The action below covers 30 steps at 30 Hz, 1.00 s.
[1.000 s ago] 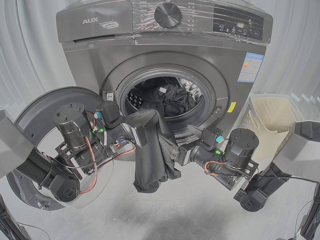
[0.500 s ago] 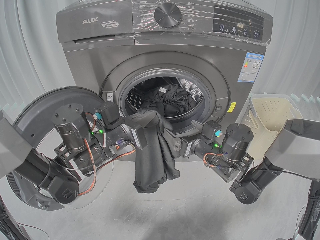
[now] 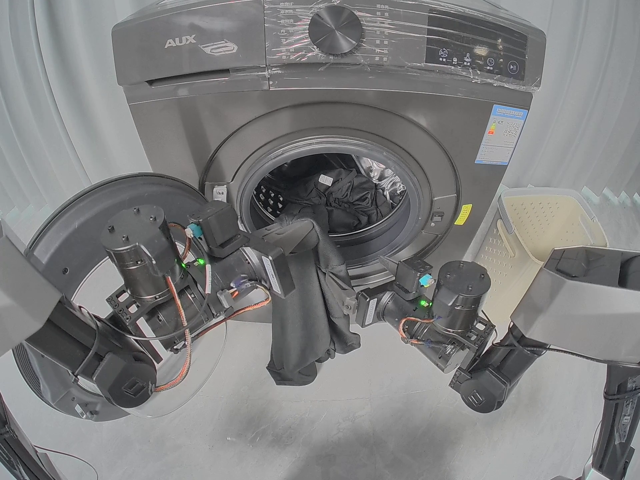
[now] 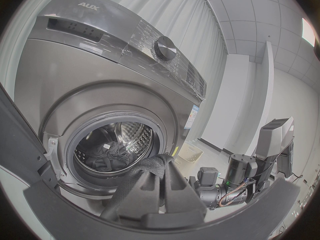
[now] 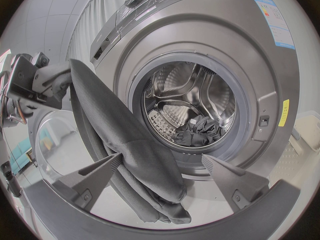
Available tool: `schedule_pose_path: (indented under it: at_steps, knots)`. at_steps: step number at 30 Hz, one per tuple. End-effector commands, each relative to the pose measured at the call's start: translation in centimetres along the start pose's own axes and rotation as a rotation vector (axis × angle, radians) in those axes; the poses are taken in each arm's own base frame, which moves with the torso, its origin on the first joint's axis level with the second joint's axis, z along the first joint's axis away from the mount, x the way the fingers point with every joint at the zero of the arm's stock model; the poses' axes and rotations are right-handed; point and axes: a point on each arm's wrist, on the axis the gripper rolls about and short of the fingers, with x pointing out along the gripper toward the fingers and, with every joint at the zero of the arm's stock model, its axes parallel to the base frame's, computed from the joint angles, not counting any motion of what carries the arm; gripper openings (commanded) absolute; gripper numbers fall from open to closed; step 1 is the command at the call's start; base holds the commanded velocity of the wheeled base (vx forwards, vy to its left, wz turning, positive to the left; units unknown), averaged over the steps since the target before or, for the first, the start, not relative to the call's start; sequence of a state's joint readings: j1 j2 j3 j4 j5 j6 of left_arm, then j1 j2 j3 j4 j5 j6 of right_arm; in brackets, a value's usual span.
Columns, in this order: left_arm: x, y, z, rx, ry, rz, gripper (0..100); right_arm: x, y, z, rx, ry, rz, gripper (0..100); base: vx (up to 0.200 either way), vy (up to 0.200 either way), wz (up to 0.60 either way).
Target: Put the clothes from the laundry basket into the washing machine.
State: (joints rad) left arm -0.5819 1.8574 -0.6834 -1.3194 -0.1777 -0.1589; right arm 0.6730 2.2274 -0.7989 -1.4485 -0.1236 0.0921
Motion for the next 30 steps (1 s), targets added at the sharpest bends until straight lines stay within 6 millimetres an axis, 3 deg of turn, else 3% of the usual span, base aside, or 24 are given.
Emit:
schedule_pose_path:
  at_steps: [1,9,16,23,30]
  knots:
    - [-0.1,-0.1,0.2,0.000,-0.006,-0.001,0,0.2,0.0,-0.9,-0.003,0.021,-0.002,100,0.000,0.000,0.00]
    - [-0.3,-0.1,0.6,0.002,-0.015,-0.002,0,0.4,-0.1,-2.1,-0.006,0.046,-0.003,100,0.000,0.000,0.00]
    - [-0.4,-0.2,0.5,0.001,-0.011,-0.003,0,1.1,-0.1,-1.0,-0.002,0.002,-0.008,100,0.000,0.000,0.00]
    - [-0.6,-0.2,0.3,0.001,-0.002,-0.002,0,1.1,-2.1,0.7,0.001,-0.040,-0.055,100,0.000,0.000,0.00]
    - [-0.5,-0.4,0.2,0.000,-0.001,-0.009,0,1.1,-1.5,0.6,0.001,-0.039,-0.035,100,0.000,0.000,0.00]
